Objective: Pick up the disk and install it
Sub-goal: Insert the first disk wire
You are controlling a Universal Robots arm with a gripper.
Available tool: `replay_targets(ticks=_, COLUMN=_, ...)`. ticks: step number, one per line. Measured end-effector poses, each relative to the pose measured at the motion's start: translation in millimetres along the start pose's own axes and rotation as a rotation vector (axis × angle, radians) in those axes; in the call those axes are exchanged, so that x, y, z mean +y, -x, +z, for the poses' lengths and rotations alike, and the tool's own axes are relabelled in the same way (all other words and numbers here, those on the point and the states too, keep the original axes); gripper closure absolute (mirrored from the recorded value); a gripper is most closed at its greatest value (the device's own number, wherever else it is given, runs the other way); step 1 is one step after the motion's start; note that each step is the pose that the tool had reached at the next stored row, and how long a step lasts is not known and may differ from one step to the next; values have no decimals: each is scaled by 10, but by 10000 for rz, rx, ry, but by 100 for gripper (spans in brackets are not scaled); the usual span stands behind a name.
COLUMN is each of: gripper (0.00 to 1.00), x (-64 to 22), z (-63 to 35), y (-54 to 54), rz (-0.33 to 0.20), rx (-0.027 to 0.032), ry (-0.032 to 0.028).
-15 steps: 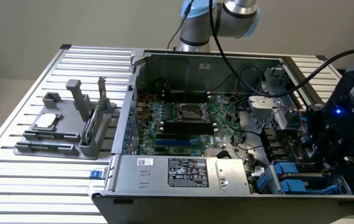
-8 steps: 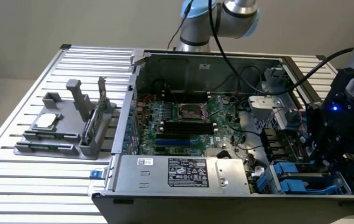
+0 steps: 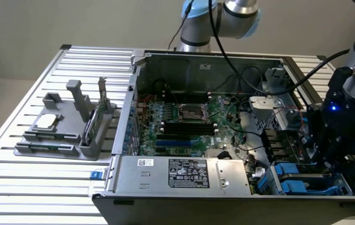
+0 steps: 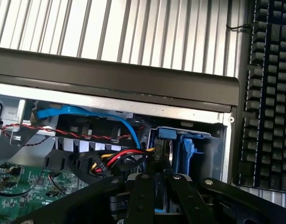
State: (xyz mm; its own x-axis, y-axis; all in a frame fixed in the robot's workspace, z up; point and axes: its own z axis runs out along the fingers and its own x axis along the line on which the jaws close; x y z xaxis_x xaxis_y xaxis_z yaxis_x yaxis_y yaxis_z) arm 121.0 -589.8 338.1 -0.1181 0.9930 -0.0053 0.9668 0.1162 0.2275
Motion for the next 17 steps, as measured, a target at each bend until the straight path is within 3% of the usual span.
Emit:
replay_targets(ticks=5, gripper=83, x=-65, z=-1, y=-28, rz=46, rx=-63, ry=36)
replay_targets(ticks=10, gripper=83, x=-67, z=8, y=-70, rz=137, rx=-110, ry=93)
replay_targets(ticks=17, gripper=83, x=-66, z=13, y=-83, rz=387, rx=-357, ry=125)
